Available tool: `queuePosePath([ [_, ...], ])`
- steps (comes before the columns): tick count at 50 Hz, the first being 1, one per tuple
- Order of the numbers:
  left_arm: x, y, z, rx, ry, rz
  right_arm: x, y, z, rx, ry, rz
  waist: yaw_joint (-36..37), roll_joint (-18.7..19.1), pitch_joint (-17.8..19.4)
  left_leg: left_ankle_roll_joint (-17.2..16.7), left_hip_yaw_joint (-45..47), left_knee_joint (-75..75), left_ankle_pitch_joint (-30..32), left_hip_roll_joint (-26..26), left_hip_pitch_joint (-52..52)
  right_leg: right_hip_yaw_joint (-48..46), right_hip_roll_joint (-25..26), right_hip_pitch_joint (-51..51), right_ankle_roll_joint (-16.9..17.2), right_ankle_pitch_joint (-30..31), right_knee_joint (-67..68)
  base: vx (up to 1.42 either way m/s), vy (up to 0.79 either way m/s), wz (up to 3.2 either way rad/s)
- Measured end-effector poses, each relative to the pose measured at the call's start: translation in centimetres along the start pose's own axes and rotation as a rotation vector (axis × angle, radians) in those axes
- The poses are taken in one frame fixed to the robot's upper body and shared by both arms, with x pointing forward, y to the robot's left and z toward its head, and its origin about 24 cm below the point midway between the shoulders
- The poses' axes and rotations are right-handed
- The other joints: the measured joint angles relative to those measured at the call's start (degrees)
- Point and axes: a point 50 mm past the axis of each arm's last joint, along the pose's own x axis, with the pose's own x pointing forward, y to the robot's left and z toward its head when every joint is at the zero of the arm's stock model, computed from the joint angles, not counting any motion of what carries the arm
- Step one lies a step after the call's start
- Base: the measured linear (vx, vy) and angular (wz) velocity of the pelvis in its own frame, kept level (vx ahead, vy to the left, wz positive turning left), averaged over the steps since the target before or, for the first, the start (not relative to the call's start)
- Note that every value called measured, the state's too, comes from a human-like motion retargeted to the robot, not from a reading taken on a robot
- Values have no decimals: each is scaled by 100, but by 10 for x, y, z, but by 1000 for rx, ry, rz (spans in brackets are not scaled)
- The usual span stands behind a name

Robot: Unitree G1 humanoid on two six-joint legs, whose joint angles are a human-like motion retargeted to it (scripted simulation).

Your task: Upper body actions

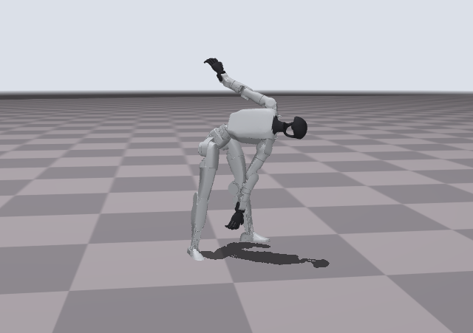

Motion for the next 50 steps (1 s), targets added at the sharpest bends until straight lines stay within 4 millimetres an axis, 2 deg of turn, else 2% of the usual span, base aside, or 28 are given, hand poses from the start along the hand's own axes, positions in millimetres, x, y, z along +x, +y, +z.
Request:
queuePosePath([
  [3, 0, 2, -1, 33, 3, 22, 2, 21, 32, -51, -82, 38, 31, 0, 0, 5, -69, -19, 34, 16, -172, 26, 70, -140, -3, -23, 32, 8, -9, 16],
  [5, -2, 1, -4, 29, 16, 41, 2, 34, 43, -47, -121, 83, -30, 0, 0, 25, -135, -14, 41, 28, -229, -36, 128, -170, -14, -63, 68, 1, -4, 1],
  [8, -7, -10, -8, 44, 13, -6, 1, 41, 34, -31, -96, 93, -201, 0, 0, 87, -208, 15, 39, 46, -191, -85, 194, -103, -21, -105, 122, 0, -2, -3],
  [10, -10, -20, -9, 87, -8, -76, 1, 40, 19, -29, -62, 79, -335, 0, 0, 126, -263, 41, 29, 52, -119, -112, 239, -12, -36, -139, 153, -1, -9, -8],
  [13, -14, -31, -12, 222, -48, -188, -3, 42, -17, -43, 7, 62, -561, -81, 0, 172, -292, 92, -6, 96, 63, -84, 305, 169, -52, -182, 197, -3, -16, -21],
  [17, -15, -28, -24, 394, -42, -237, -15, 62, -70, -99, 107, 61, -884, -581, 0, 248, -216, 183, -106, 191, 308, 86, 390, 314, -60, -201, 245, -11, -15, -49],
  [20, -17, -24, -36, 407, -16, -232, -29, 86, -101, -156, 146, 84, -1270, -1063, 0, 270, -167, 280, -204, 275, 512, 228, 445, 462, -52, -224, 275, -16, -11, -46],
  [25, -24, -29, -49, 369, 16, -271, -64, 134, -152, -209, 253, 193, -1937, -1907, 0, 290, -3, 660, -548, 435, 963, 475, 488, 908, 10, -263, 292, -5, -3, -38],
  [30, -26, -42, -42, 345, 3, -335, -109, 169, -200, -188, 390, 301, -2357, -2661, 0, 409, 70, 1692, -1363, 490, 1410, 590, 449, 1595, 78, -322, 340, 8, 9, -42],
  [33, -34, -60, -41, 283, 23, -455, -130, 182, -217, -216, 415, 362, -2592, -3040, 0, 537, 319, 2304, -1942, 567, 1868, 711, 400, 2106, 114, -359, 403, 11, 33, -76],
  [37, -51, -87, -44, 216, 82, -692, -147, 195, -225, -280, 393, 408, -3167, -3422, 0, 694, 678, 2813, -2630, 650, 2830, 786, 220, 2910, 134, -172, 531, 18, 59, -80],
  [40, -62, -107, -38, 207, 64, -801, -149, 204, -220, -312, 360, 433, -3575, -3543, 0, 800, 1052, 2763, -2933, 770, 3774, 1012, 157, 3341, 73, 187, 759, 22, 72, -129],
  [43, -64, -118, -18, 275, -46, -817, -152, 218, -213, -319, 347, 503, -3830, -3487, 0, 851, 1478, 2408, -2986, 968, 4748, 1383, 252, 3577, -181, 419, 1153, 29, 61, -145],
  [45, -62, -123, -1, 330, -126, -814, -155, 227, -209, -315, 344, 553, -4014, -3381, -97, 861, 1673, 2119, -2944, 1080, 5248, 1195, 415, 3800, -457, 255, 1326, 21, 49, -97],
  [47, -61, -127, 17, 359, -191, -801, -159, 235, -207, -301, 351, 592, -4256, -3301, -229, 871, 1735, 1909, -2909, 1126, 5548, 898, 601, 4054, -478, -25, 1374, 16, 30, -41],
  [50, -59, -132, 36, 385, -232, -792, -168, 242, -210, -277, 386, 630, -4476, -3245, -452, 882, 1783, 1668, -2867, 1096, 5892, 1021, 895, 4319, -341, -284, 1400, 8, 18, -15],
])
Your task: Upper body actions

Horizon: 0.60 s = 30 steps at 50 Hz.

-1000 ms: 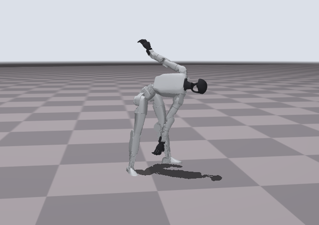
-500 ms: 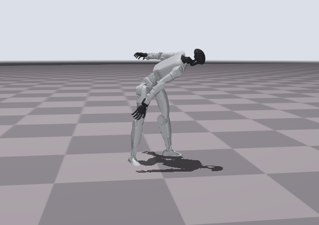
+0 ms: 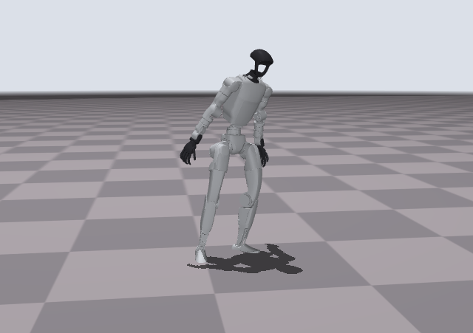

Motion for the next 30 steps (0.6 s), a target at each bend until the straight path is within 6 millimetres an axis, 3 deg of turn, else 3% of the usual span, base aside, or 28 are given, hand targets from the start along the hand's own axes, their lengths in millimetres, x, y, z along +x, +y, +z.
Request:
queuePosePath([
  [3, 2, -2, 4, -34, 17, -36, -1, 2, -8, -6, 40, 18, -236, 3, -425, -19, 142, -193, -14, -107, 296, 570, 240, 85, 138, -204, 10, 22, 20, -31],
  [6, 4, -6, 11, -64, 24, -69, -1, 3, -8, -18, 50, 44, -379, 40, -782, -58, 333, -318, -44, -149, 512, 879, 364, 165, 59, -348, -101, 11, 9, -52],
  [13, 8, -13, 27, 14, 55, -145, 2, 12, 19, -115, -9, 145, -380, 127, -1457, -249, 763, -659, -93, -277, 941, 1135, 359, 255, 185, -528, -550, 6, 2, -84],
  [18, 8, -19, 27, 107, 53, -196, 2, 25, 37, -231, -80, 205, -389, 328, -1851, -406, 973, -929, -31, -136, 1124, 960, 647, 296, -210, -803, -804, -1, -13, -56],
  [25, 6, -34, 20, 243, 64, -269, -1, 44, 49, -318, -135, 300, -669, 500, -2030, -635, 1104, -1057, 185, 196, 1194, 1254, 1013, 334, -485, -983, -802, -8, -25, 23],
  [30, 2, -49, 4, 345, 135, -318, -3, 49, 37, -320, -90, 347, -694, 491, -1995, -714, 993, -902, 378, 339, 1123, 1249, 1181, 498, -705, -1101, -870, -7, -26, 55],
])
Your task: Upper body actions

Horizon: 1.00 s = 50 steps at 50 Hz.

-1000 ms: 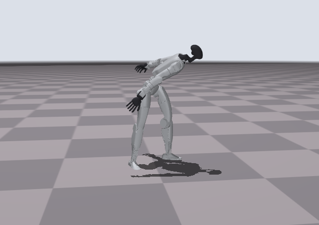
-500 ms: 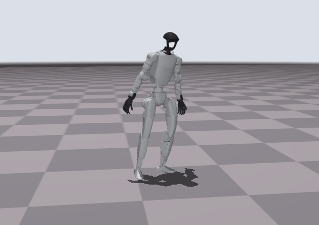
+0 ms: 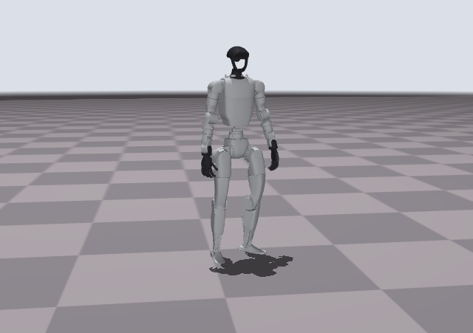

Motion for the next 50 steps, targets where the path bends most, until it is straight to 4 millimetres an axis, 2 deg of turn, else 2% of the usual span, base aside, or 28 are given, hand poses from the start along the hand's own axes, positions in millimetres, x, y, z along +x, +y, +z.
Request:
queuePosePath([
  [3, 0, -2, -9, 108, 104, -4, -1, 4, -10, 27, 62, 3, 72, -105, 151, -15, -184, 211, 250, 23, -78, -102, -27, 163, -85, -36, -40, -11, -21, 58],
  [6, -4, 9, -24, 238, 247, 24, -3, 9, -22, 54, 160, 39, 237, -269, 300, -49, -272, 473, 567, 13, -181, -227, -94, 290, -170, -87, -58, -15, -23, 51],
  [10, -9, 15, -39, 307, 345, 57, -6, 13, -32, 42, 255, 106, 438, -433, 404, -142, -430, 941, 321, -88, -348, -372, -231, 392, -208, -112, -89, -4, -17, 41],
  [13, -11, 9, -54, 251, 353, 60, -5, 11, -29, -46, 258, 139, 570, -383, 408, -380, -844, 951, 236, -260, -344, -365, -180, 375, -228, -105, -94, 2, -6, -8],
  [18, -18, -15, -95, 91, 377, 39, -3, 3, -20, -165, 212, 113, 606, -117, 155, -50, -465, 198, -54, -309, 61, -218, 4, 297, -194, -112, -44, 18, 10, -37],
  [21, -25, -33, -118, -13, 414, 24, -2, 1, -15, -183, 191, 103, 308, 86, -96, -19, -497, -158, -50, -310, 125, -270, 113, 231, -149, -132, -43, 21, 20, 13],
  [23, -29, -43, -127, -68, 432, 13, -1, 3, -9, -146, 161, 97, 116, 161, -187, -8, -581, -296, 3, -334, 115, -369, 117, 206, -113, -146, -45, 9, 13, 32],
  [27, -28, -44, -124, -106, 429, -1, 0, 15, -5, 14, 101, 124, 169, 117, -204, 78, -629, -316, -17, -434, 103, -450, 55, 235, -73, -149, -65, 3, 5, 9],
  [30, -24, -41, -115, -116, 405, -11, -1, 27, -17, 103, 150, 144, 437, 25, -273, 128, -591, -299, -63, -515, 131, -461, -31, 245, -38, -136, -56, 12, 12, -9],
  [33, -19, -42, -102, -135, 353, -34, -4, 30, -28, 54, 236, 80, 656, -54, -314, 169, -544, -306, -105, -587, 167, -470, -109, 239, -3, -128, -32, 8, 9, -13],
  [38, -9, -50, -76, -143, 265, -76, -5, 25, -34, -168, 268, -13, 723, -73, -315, 268, -572, -259, -205, -677, 172, -539, -211, 253, 81, -111, 1, 7, 15, 3],
  [44, -5, -50, -60, -35, 229, -96, -2, 28, -21, -261, 173, 18, 740, -128, -271, 345, -538, -253, -260, -768, 199, -589, -302, 245, 133, -88, 34, 3, 4, -2],
  [50, -6, -53, -64, 26, 245, -145, 1, 30, -8, -212, 106, 30, 617, -104, -307, 392, -471, -315, -269, -800, 207, -532, -292, 178, 151, -53, 27, 0, 1, -3],
])
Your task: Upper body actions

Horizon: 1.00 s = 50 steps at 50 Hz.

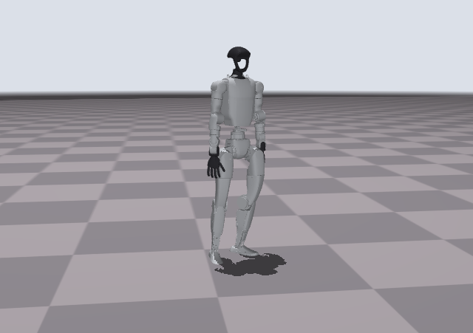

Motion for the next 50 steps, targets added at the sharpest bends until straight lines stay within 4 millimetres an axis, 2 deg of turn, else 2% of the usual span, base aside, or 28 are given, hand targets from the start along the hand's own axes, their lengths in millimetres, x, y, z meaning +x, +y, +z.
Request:
queuePosePath([
  [7, -2, 3, -11, 23, 67, -49, 0, 5, 0, 45, 34, 38, -114, -76, 65, 17, -11, -9, -4, -2, 30, 6, 26, 9, -13, 16, -11, 0, 0, 0],
  [17, -3, 8, -19, 9, 79, -13, -2, 12, -21, 23, 115, 44, -81, -173, 192, -23, -57, 130, -38, 57, 63, 20, 59, 115, -81, -3, -20, 0, 0, 0],
  [25, -4, 8, -30, -33, 116, -6, -4, 12, -33, 44, 151, 53, -86, -167, 91, -41, -22, 106, 1, 131, 37, 74, 146, 91, -131, -18, -21, 0, 0, 0],
  [32, -5, 9, -29, -14, 123, -7, -3, 7, -26, 67, 129, 71, -55, -148, 52, -59, 70, 19, 65, 191, 45, 152, 215, 34, -164, -14, -2, 0, 0, 0],
  [43, -3, 11, -12, 109, 67, -16, -2, 13, -10, 60, 36, 234, -59, -146, 35, -80, 59, -37, 190, 219, 16, 158, 260, 1, -204, 1, -12, 0, 0, 0],
  [45, -3, 12, -9, 117, 55, -12, -1, 11, -6, 57, 1, 206, -64, -153, 59, -82, 49, -39, 206, 218, 7, 162, 258, 4, -207, 1, -13, -3, 0, 4],
  [47, -3, 12, -5, 103, 44, -12, 0, 3, 0, 95, -47, 95, -106, -160, 96, -81, 15, -30, 214, 214, -16, 147, 252, 9, -207, -4, -17, -6, 1, 14],
  [50, -3, 12, -2, 66, 32, -14, -2, -19, 12, 307, -124, -147, -184, -166, 141, -79, -84, 7, 223, 213, -84, 101, 241, 18, -197, -14, -28, -6, 1, 23],
])
